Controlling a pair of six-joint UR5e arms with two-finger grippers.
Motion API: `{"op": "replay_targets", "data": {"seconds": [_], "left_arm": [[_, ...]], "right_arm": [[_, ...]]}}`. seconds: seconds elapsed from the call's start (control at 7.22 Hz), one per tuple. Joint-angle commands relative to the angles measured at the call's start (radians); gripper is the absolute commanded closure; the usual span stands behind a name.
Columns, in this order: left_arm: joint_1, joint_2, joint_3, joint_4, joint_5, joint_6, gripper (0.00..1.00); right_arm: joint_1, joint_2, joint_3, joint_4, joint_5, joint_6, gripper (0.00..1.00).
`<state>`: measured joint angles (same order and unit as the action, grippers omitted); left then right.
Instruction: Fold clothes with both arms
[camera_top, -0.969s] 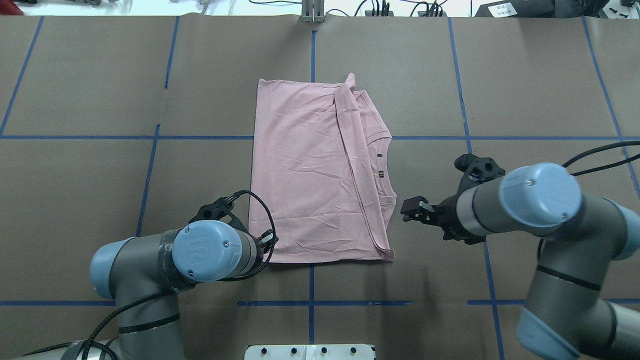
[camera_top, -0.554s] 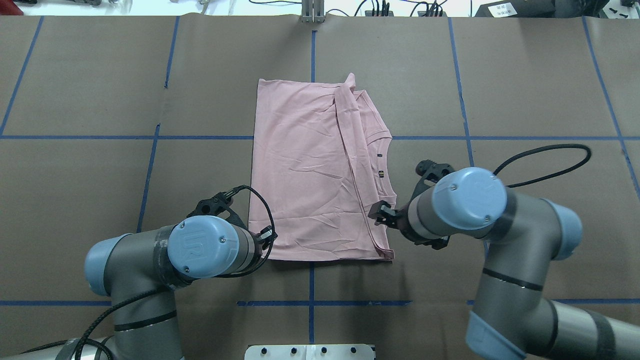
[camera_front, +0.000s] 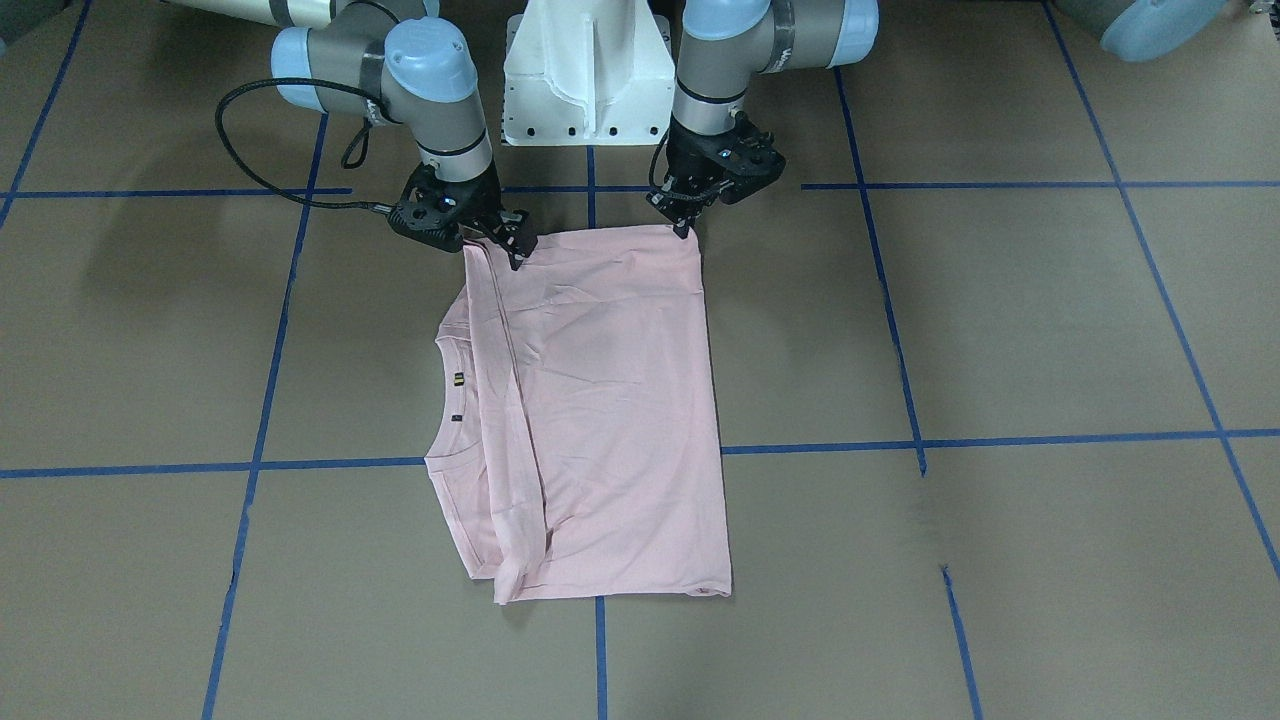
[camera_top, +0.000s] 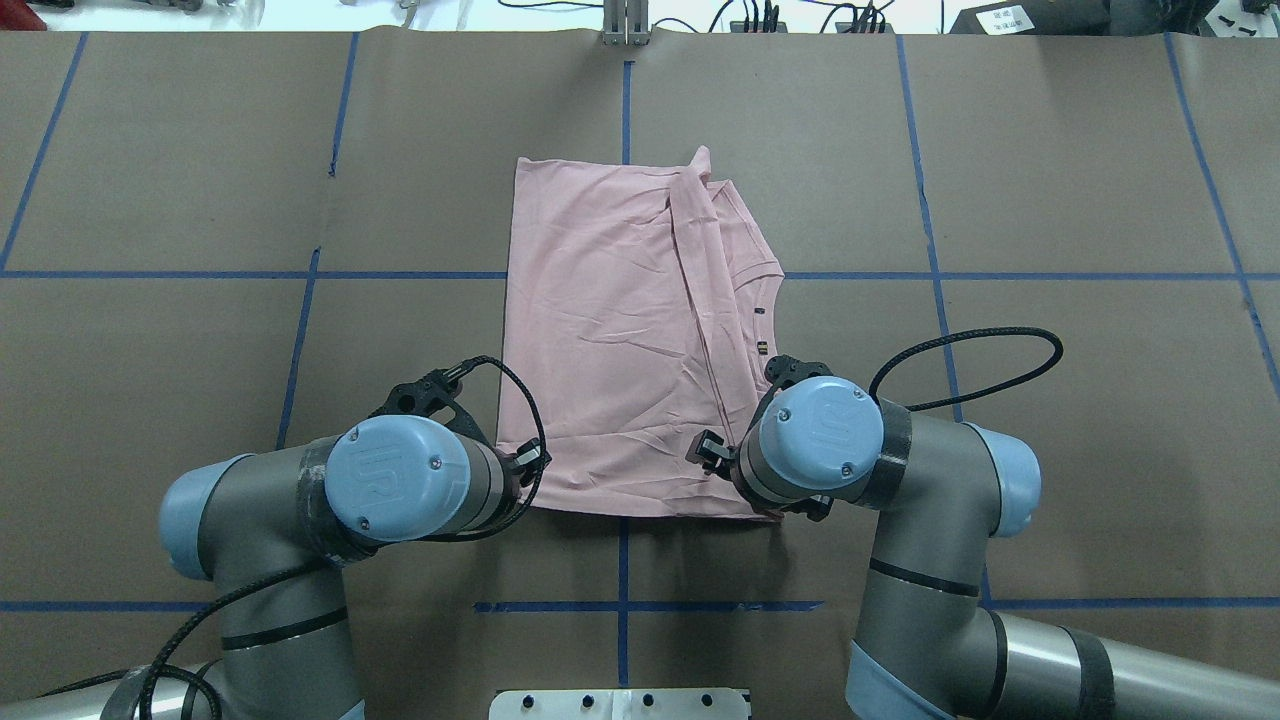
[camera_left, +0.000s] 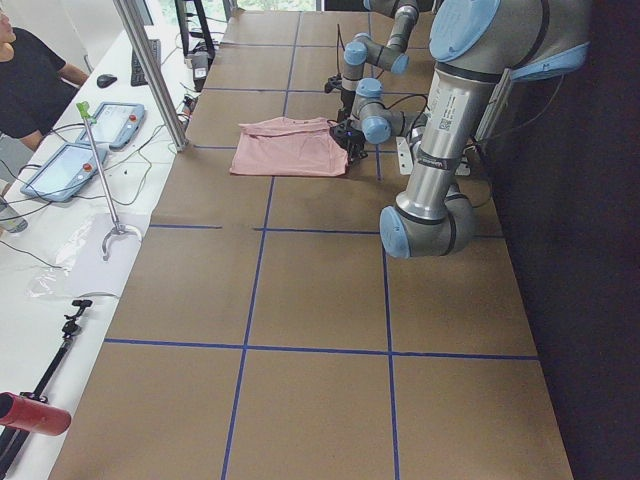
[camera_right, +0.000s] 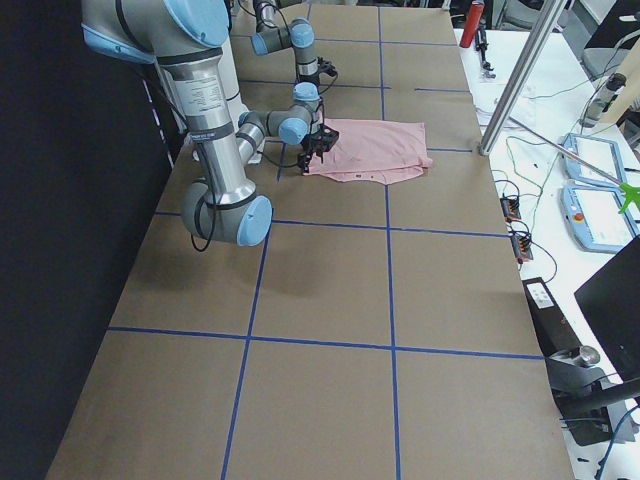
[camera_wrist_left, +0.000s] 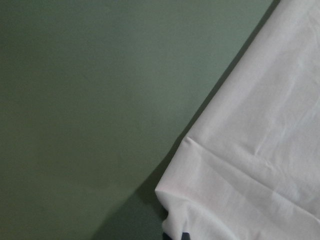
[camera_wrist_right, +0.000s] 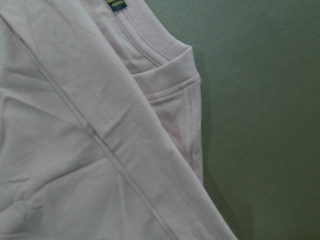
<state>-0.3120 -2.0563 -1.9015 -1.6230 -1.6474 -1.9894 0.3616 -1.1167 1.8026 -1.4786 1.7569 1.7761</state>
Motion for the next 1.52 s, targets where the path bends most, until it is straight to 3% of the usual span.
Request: {"op": "replay_targets", "data": {"seconds": [0.0,1.38], "left_arm": [[-0.001,0.001,-0.002,0.0,0.0,0.001,1.0],[-0.006,0.002,-0.005,0.002,0.001,0.003,1.0]], "right_arm": [[0.023,0.041,-0.047,-0.003,0.003,0.009,0.0],[0.016,0.04,-0.077,-0.015,0.056,0.008,0.0]]}}
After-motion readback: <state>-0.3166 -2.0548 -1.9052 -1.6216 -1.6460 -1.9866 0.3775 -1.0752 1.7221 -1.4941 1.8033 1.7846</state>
